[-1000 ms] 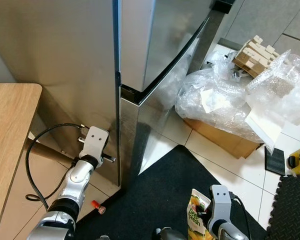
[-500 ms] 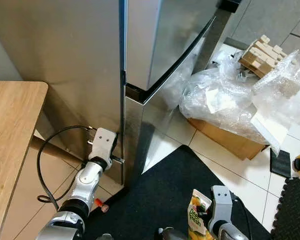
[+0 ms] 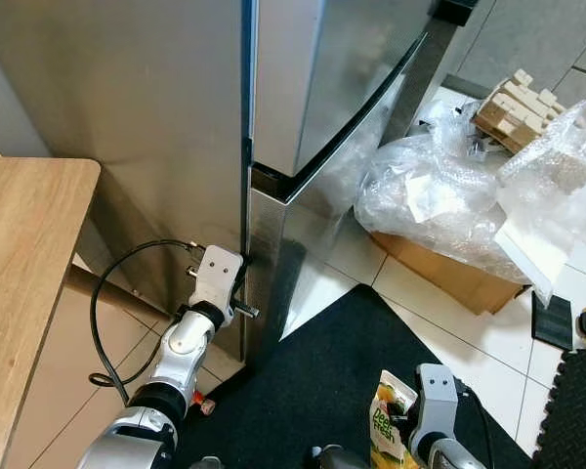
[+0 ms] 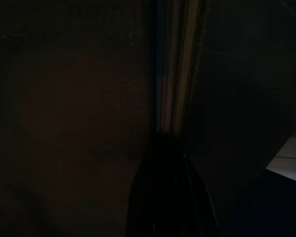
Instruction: Restocking fridge
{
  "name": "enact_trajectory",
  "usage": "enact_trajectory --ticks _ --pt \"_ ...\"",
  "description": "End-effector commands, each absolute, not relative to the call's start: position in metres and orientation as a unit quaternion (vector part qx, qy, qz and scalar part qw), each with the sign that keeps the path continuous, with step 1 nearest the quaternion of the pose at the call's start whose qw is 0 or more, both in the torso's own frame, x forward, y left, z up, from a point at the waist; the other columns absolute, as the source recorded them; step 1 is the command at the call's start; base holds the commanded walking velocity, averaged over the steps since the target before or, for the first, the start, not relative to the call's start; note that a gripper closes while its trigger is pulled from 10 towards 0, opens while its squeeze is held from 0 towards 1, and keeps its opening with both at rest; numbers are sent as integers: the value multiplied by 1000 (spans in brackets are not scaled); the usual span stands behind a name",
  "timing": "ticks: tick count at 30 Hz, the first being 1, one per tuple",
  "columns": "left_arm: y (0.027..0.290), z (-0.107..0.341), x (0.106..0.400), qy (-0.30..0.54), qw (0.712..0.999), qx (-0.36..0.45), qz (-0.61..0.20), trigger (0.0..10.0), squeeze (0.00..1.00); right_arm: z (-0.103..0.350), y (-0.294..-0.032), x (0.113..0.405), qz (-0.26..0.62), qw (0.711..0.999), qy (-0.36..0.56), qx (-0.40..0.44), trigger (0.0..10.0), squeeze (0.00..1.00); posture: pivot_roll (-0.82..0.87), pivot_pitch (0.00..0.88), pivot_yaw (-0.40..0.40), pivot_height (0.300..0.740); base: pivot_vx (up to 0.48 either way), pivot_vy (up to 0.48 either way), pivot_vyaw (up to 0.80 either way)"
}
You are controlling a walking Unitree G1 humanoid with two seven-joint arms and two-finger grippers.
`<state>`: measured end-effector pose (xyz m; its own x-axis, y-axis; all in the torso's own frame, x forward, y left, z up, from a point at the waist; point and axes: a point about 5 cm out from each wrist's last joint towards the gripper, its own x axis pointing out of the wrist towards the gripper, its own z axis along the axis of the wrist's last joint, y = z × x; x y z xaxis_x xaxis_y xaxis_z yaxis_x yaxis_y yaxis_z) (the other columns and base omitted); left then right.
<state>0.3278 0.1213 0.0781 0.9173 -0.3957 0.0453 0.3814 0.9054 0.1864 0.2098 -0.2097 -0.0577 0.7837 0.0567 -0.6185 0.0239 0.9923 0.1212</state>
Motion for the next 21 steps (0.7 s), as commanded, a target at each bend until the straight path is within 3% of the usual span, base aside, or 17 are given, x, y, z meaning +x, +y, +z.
enact_trajectory --ticks 1,14,21 --pt "105 74 324 -37 970 75 -227 10000 0 -61 -217 201 -8 940 334 63 10000 0 -99 185 -56 740 0 0 0" --pt "104 86 341 -8 955 75 -286 10000 0 -62 -218 199 -11 940 335 64 10000 0 -106 184 -46 740 0 0 0" --pt "87 93 344 -2 932 73 -354 10000 0 -63 -219 197 -15 939 336 71 10000 0 -117 187 -33 740 0 0 0"
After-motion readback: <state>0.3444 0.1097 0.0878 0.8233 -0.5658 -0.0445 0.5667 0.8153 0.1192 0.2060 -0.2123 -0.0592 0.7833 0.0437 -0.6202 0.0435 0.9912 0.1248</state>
